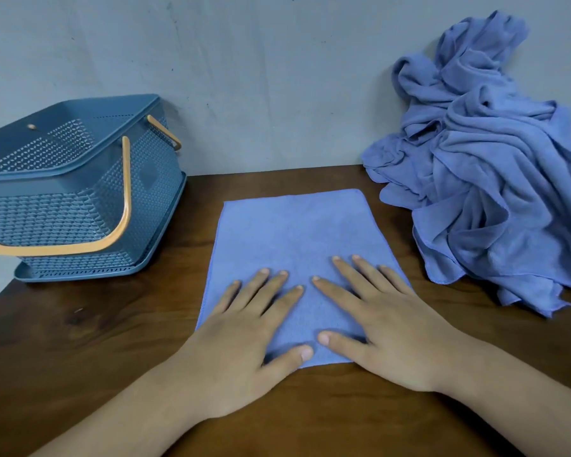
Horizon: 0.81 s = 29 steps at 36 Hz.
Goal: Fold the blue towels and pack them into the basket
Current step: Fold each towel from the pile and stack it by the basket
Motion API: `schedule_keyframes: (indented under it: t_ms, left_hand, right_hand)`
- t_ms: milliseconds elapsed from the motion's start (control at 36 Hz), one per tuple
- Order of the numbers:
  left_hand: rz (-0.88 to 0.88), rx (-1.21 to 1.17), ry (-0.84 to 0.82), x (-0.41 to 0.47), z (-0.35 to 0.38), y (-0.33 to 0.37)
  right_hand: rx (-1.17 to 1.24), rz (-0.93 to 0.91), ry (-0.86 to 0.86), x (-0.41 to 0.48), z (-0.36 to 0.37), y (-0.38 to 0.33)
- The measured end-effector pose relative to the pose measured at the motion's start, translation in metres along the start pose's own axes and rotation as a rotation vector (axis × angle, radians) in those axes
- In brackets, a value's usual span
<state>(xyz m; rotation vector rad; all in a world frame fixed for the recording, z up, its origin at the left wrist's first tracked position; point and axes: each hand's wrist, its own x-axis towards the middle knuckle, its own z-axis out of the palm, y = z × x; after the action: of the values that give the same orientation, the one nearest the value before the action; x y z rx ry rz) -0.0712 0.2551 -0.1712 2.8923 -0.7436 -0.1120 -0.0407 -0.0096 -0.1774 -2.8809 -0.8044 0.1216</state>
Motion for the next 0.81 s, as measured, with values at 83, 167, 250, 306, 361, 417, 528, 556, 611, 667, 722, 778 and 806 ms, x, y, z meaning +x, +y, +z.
schedule_keyframes:
  t_ms: [83, 167, 250, 306, 361, 417, 528, 556, 611, 667, 722, 778, 806]
  left_hand:
    - [0.154, -0.009, 0.086, 0.001, -0.008, 0.002]
    - [0.347, 0.035, 0.204, 0.002, -0.011, 0.007]
    - [0.399, 0.129, 0.256, 0.004, -0.012, 0.013]
    - [0.382, 0.128, 0.251, 0.004, -0.013, 0.014]
    - [0.359, 0.100, 0.234, 0.004, -0.014, 0.014]
    - [0.327, 0.025, 0.218, 0.004, -0.015, 0.014]
    - [0.269, -0.108, 0.196, 0.005, -0.015, 0.011]
    - [0.260, -0.117, 0.198, 0.004, -0.015, 0.011]
    - [0.245, -0.126, 0.200, 0.004, -0.016, 0.011]
    - [0.235, -0.132, 0.202, 0.004, -0.016, 0.012]
    - [0.227, -0.132, 0.209, 0.004, -0.015, 0.014]
    - [0.202, -0.117, 0.221, 0.004, -0.013, 0.019]
    - [0.187, -0.095, 0.225, 0.004, -0.011, 0.023]
  right_hand:
    - [0.074, -0.030, -0.016, 0.001, -0.004, 0.003]
    - [0.203, -0.109, 0.035, 0.005, -0.013, 0.009]
    - [0.307, -0.183, 0.109, 0.005, -0.022, 0.013]
    - [0.343, -0.250, 0.137, 0.004, -0.024, 0.015]
    - [0.371, -0.293, 0.136, 0.002, -0.025, 0.012]
    - [0.355, -0.316, 0.115, 0.000, -0.025, 0.009]
    - [0.195, -0.316, 0.080, -0.004, -0.026, 0.003]
    - [0.167, -0.314, 0.075, -0.005, -0.026, 0.001]
    - [0.123, -0.312, 0.089, -0.007, -0.027, -0.001]
    - [0.089, -0.306, 0.124, -0.008, -0.028, -0.003]
    - [0.079, -0.290, 0.134, -0.009, -0.030, -0.003]
    - [0.097, -0.268, 0.135, -0.009, -0.031, -0.003]
    - [0.096, -0.263, 0.134, -0.009, -0.031, -0.003]
